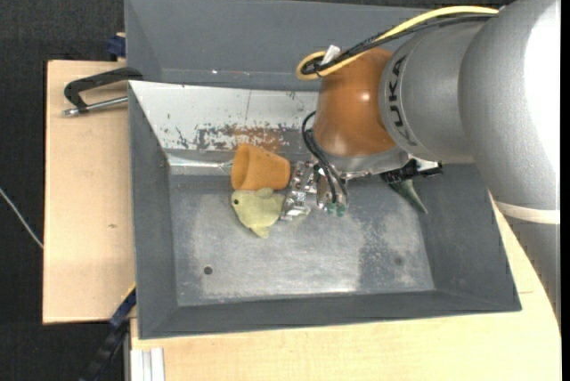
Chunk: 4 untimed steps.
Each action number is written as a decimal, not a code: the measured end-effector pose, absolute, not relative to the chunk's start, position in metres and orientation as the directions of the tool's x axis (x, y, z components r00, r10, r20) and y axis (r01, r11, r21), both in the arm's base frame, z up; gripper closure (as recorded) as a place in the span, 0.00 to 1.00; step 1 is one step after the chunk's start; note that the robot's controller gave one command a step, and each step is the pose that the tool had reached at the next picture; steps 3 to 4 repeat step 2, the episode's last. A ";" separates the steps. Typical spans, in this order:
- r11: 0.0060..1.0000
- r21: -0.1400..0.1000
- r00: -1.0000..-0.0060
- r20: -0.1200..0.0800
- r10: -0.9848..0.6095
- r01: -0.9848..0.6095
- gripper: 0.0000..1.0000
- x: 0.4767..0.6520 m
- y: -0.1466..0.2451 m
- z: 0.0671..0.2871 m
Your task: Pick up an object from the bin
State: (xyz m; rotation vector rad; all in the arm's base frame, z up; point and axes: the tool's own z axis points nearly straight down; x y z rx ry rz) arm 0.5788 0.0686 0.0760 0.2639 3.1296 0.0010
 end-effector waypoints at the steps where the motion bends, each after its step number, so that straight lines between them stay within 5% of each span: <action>1: 0.991 0.007 -0.991 -0.011 0.131 0.131 1.00 0.560 0.125 0.199; 2: 0.965 0.000 -0.965 -0.015 -0.262 -0.262 1.00 0.574 0.130 0.371; 4: 0.965 0.000 -0.965 -0.015 -0.262 -0.262 1.00 0.574 0.130 0.371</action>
Offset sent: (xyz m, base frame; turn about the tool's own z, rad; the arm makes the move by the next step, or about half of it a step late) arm -0.0205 0.0528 0.1166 -0.0313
